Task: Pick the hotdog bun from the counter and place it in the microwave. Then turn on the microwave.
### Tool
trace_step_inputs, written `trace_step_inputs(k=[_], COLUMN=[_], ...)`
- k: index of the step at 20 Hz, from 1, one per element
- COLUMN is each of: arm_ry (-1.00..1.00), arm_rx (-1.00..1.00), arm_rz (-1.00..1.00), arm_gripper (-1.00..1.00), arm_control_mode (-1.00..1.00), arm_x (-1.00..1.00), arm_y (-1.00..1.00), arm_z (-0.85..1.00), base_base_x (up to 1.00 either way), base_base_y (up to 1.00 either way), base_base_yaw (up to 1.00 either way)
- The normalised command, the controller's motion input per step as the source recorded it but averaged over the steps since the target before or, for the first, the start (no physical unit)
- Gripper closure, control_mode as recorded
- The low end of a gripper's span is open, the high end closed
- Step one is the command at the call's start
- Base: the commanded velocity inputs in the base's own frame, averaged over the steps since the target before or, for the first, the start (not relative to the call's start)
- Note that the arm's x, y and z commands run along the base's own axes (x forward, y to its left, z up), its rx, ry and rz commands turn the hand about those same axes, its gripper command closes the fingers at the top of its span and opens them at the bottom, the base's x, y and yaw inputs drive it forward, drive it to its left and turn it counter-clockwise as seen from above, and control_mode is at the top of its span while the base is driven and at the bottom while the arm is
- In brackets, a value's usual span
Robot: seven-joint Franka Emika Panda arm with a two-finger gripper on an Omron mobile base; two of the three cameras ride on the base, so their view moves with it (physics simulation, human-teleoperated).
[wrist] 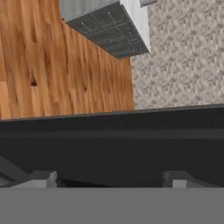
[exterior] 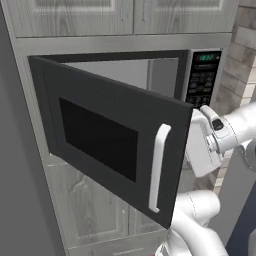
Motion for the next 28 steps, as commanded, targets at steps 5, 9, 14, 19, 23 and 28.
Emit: trace_step_inputs(k=[5, 9, 14, 19, 23, 28], arm_ry=[-0.02, -0.01, -0.01, -0.02, -0.03, -0.06], arm_rx=[0.01, 0.02, 0.03, 0.03, 0.04, 0.04], arm_rz=[0.09, 0.09, 0.11, 0.1, 0.08, 0.04], arm_gripper=[-1.0, -1.0, -1.0, -1.0, -1.0, -1.0], arm_control_mode=[-1.0, -1.0, -1.0, -1.0, -1.0, -1.0], arm_x=[-0.35, -0.35, -0.32, -0.28, -0.21, -0.1], arm_y=[0.39, 0.43, 0.45, 0.46, 0.43, 0.32], arm_z=[0.0, -0.01, -0.07, -0.11, -0.13, -0.08], base_base_x=[0.0, 0.0, 0.0, 0.0, 0.0, 0.0], base_base_y=[0.0, 0.0, 0.0, 0.0, 0.0, 0.0], base_base_yaw=[0.0, 0.0, 0.0, 0.0, 0.0, 0.0])
